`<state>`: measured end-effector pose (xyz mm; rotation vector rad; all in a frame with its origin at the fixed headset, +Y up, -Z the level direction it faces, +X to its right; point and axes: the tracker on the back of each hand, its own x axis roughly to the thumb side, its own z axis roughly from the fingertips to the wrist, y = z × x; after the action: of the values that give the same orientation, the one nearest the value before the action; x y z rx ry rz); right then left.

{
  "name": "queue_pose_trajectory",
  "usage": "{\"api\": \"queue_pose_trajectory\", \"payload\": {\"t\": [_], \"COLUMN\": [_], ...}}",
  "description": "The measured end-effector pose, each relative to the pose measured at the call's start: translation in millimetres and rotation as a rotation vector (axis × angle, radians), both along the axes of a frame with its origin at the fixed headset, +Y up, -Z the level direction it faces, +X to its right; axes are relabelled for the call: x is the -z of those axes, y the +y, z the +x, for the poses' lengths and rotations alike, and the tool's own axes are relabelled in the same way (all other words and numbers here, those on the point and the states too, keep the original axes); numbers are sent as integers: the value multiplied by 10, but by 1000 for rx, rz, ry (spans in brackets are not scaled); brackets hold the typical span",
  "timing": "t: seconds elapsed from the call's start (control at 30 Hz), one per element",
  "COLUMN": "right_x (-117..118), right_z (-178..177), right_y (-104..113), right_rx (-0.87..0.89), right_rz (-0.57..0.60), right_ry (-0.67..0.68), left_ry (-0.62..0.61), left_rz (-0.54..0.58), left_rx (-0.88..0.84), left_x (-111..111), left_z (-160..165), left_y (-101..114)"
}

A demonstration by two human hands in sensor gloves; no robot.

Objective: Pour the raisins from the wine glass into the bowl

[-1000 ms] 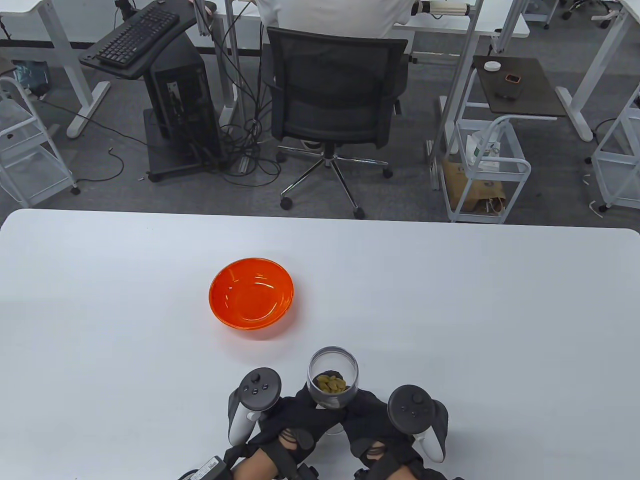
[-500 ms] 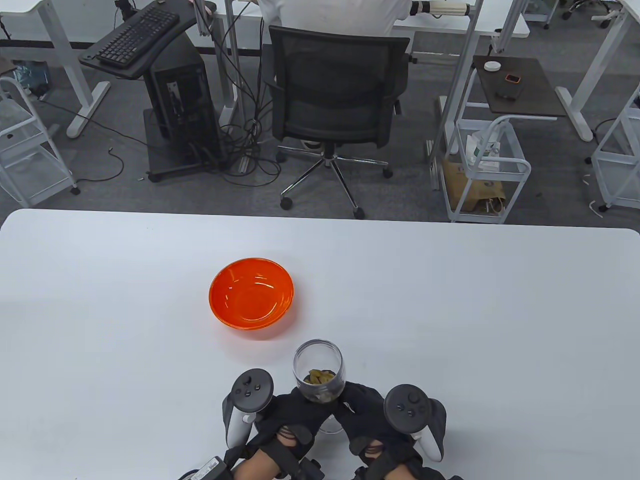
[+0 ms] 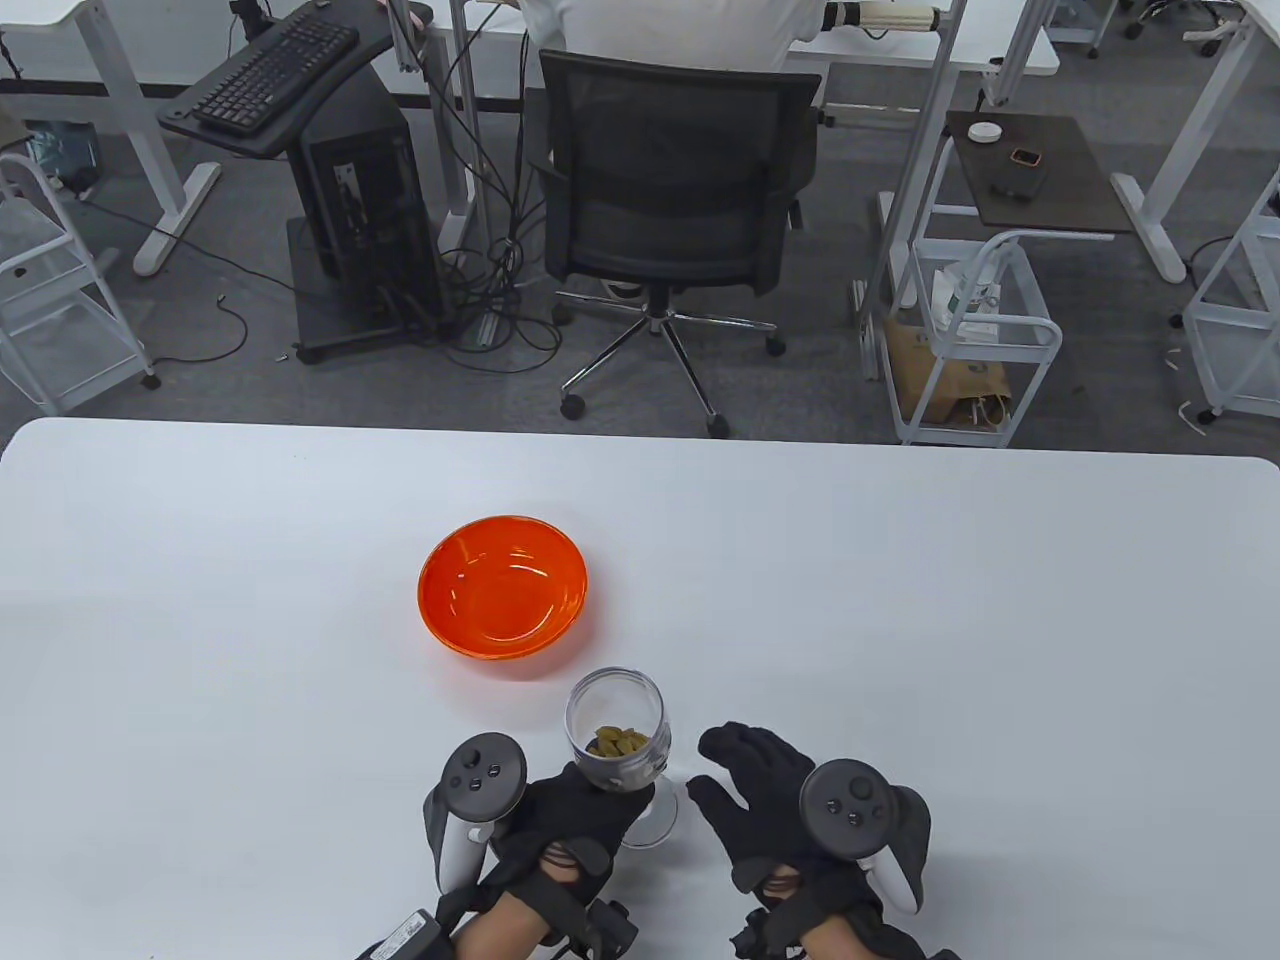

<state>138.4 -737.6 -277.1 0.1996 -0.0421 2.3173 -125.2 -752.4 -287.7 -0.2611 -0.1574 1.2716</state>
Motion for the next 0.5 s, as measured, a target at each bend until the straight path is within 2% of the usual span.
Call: {"api": "queue_pose_trajectory", "payload": {"t": [0.33,0.5], "right_x": [125,187], "right_z": [435,621], "right_y": [10,-45], "right_rx": [-225,-315], "right_rz": [62,2], "right_ry": [-196,-273], "left_ry": [16,10], "left_rz": [38,62], "left_rx": [31,41], "left_x": [-25,-30], "left_z": [-16,-47], "left_y": [65,106]}}
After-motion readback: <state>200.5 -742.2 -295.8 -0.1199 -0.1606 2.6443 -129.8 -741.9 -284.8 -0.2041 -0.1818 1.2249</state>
